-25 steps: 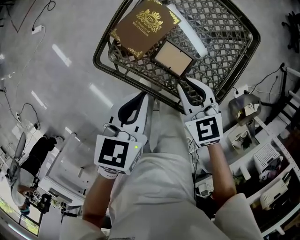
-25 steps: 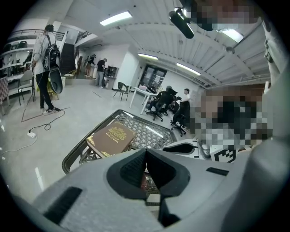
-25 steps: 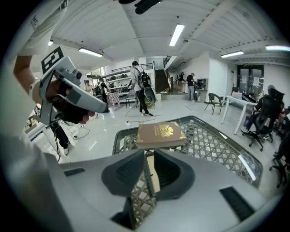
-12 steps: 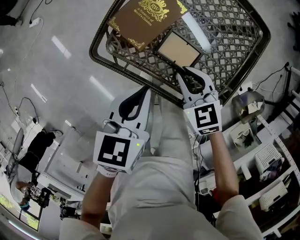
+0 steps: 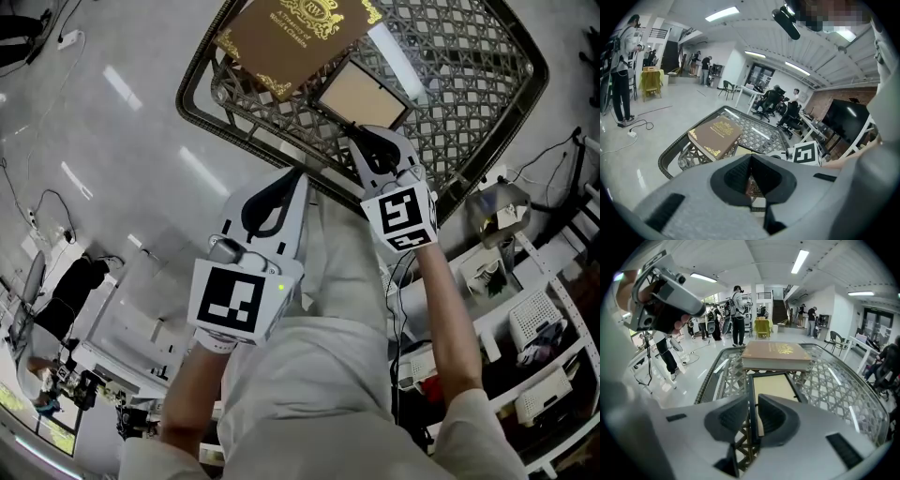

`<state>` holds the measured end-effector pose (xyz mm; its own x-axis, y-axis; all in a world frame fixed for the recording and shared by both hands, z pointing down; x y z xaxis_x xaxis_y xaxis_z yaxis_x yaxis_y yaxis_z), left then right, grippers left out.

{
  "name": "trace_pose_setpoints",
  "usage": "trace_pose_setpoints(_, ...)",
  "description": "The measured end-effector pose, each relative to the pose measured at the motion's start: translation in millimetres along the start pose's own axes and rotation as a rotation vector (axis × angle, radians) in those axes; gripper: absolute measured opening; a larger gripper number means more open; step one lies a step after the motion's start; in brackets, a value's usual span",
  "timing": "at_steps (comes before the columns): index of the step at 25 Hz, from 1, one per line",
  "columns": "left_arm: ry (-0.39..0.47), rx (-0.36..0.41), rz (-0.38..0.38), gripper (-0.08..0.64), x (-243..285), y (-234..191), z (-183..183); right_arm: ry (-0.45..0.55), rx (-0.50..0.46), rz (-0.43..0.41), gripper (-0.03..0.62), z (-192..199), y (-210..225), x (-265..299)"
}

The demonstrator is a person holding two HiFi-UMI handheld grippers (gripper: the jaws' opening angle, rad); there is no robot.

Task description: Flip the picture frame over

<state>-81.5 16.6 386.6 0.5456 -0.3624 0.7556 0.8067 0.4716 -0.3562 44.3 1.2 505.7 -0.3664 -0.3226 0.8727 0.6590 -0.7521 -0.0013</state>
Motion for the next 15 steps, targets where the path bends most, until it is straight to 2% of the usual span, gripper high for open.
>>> trace_pose_setpoints(7,-0.014,-0.053,-0.003,0.025,-1,-1,-1,-0.040,-0.023,-0.019,0.078,6,2,17)
trace_pose_setpoints(15,-0.014,-0.056,-0.002,0.025,0,-1,0,-0.071,-0.050,-0.005,0.062,12,-2,25)
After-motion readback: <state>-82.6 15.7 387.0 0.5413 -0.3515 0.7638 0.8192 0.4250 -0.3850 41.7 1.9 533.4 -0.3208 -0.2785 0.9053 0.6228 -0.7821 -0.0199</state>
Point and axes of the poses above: the fingertips, and each gripper's own axes: x forward along the fingers, y to its right, z out of its underside, the point moved 4 cm from there along -x, backward along the fingers, and after that the axes turned 13 degrees about -y, right-handed, at the moved point
